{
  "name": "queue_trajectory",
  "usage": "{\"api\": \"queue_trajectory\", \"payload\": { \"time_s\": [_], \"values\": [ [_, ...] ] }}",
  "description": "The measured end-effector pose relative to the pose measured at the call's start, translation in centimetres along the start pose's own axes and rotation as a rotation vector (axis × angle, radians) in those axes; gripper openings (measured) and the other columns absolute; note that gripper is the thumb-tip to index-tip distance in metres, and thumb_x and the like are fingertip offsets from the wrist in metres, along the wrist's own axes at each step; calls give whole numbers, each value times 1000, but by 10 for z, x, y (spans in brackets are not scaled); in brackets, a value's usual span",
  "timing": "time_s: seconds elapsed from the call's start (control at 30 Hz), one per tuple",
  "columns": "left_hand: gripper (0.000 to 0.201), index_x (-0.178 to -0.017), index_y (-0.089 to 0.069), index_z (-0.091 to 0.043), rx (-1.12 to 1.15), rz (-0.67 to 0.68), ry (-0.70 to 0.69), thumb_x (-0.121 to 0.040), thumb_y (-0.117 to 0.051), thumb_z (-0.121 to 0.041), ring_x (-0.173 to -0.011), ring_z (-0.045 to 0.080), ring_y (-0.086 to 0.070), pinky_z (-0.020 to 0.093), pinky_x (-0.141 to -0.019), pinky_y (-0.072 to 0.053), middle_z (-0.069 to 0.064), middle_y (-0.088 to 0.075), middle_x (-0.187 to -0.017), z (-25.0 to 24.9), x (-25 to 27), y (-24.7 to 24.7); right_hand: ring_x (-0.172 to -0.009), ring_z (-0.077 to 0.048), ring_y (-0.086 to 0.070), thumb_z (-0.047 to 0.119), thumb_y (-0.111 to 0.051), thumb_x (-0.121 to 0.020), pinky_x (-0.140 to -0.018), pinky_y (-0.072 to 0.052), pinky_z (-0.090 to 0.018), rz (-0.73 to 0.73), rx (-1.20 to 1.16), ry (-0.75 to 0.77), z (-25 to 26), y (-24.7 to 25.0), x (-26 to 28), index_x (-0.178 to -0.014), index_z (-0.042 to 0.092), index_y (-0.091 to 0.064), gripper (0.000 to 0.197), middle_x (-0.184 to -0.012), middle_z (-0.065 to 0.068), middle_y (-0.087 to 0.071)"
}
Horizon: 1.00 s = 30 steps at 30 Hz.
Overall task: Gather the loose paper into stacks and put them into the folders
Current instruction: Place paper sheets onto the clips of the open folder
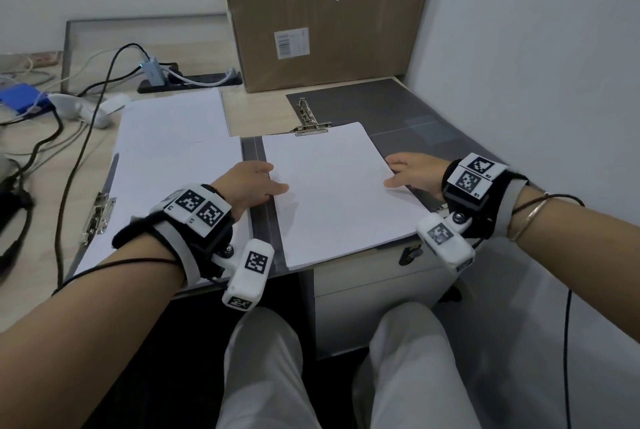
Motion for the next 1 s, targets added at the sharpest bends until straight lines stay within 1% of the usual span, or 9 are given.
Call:
{"api": "queue_trajectory", "payload": {
  "time_s": [0.1,0.17,0.27,0.4,0.53,0.63,0.73,0.83,1.0],
  "values": [
    [76,-147,-35,-19,-159,98,-66,-81,-74,-20,-139,22,-34,36,-116,-28,7,-34,-152,-3,15,-4,-132,-24,-43,5,-60,-88,-108,-39,-36,-95,-61,-15,-4,5,-1,-144,6,-33,63,-148,-9,-39],
    [83,-148,-31,-26,-267,174,-128,-78,-77,-25,-144,18,-24,34,-116,-24,-1,-26,-156,-5,28,-8,-120,-23,-52,2,-57,-89,-104,-42,-36,-128,-180,-61,-7,8,2,-142,7,-35,58,-138,-11,-48],
    [99,-152,-17,-33,-470,305,-206,-74,-78,-35,-147,13,-11,32,-116,-16,-10,-8,-160,-6,45,-19,-81,-16,-58,-3,-53,-91,-80,-51,-31,-130,-278,-101,-11,10,9,-138,6,-37,51,-97,-8,-59],
    [122,-151,7,-38,-858,398,-259,-66,-79,-52,-148,16,11,46,-121,-8,-7,18,-160,1,50,-38,-73,-14,-57,-5,-52,-91,-52,-55,-20,-99,-286,-134,-10,11,18,-139,6,-37,51,-100,-12,-59],
    [123,-152,7,-35,-935,323,-285,-66,-80,-49,-148,19,12,55,-118,-11,-3,15,-160,8,47,-46,-74,-12,-58,-5,-52,-91,-59,-52,-23,-119,-270,-142,-12,10,21,-135,4,-42,45,-91,-4,-58],
    [119,-152,4,-33,-942,280,-291,-68,-80,-44,-149,19,10,56,-118,-11,-2,10,-161,10,47,-45,-75,-13,-58,-7,-51,-90,-67,-51,-26,-112,-264,-136,-14,9,22,-133,3,-44,45,-107,-7,-59],
    [117,-153,2,-30,-939,280,-289,-69,-80,-41,-148,18,10,54,-118,-13,-2,7,-161,12,48,-46,-98,-21,-61,-9,-52,-88,-79,-53,-32,-105,-262,-130,-16,7,22,-130,3,-49,44,-126,-14,-58],
    [118,-153,1,-29,-940,275,-294,-68,-80,-41,-148,18,7,54,-118,-14,-2,3,-160,16,47,-46,-110,-28,-62,-9,-56,-86,-88,-53,-37,-112,-233,-118,-16,5,21,-127,2,-52,42,-126,-18,-61],
    [115,-153,0,-24,-935,350,-295,-72,-78,-45,-147,18,-2,45,-120,-13,-1,-2,-160,9,49,-40,-73,-18,-65,-4,-58,-87,-78,-54,-35,-90,-146,-133,-9,8,27,-126,-5,-51,40,-85,-12,-65]
  ]
}}
Point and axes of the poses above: each hand's wrist, its own x-axis away from the middle knuckle, its own y-axis out of the back of the hand, z = x × y, the point moved 1 cm from there along -x, towards the middle knuckle
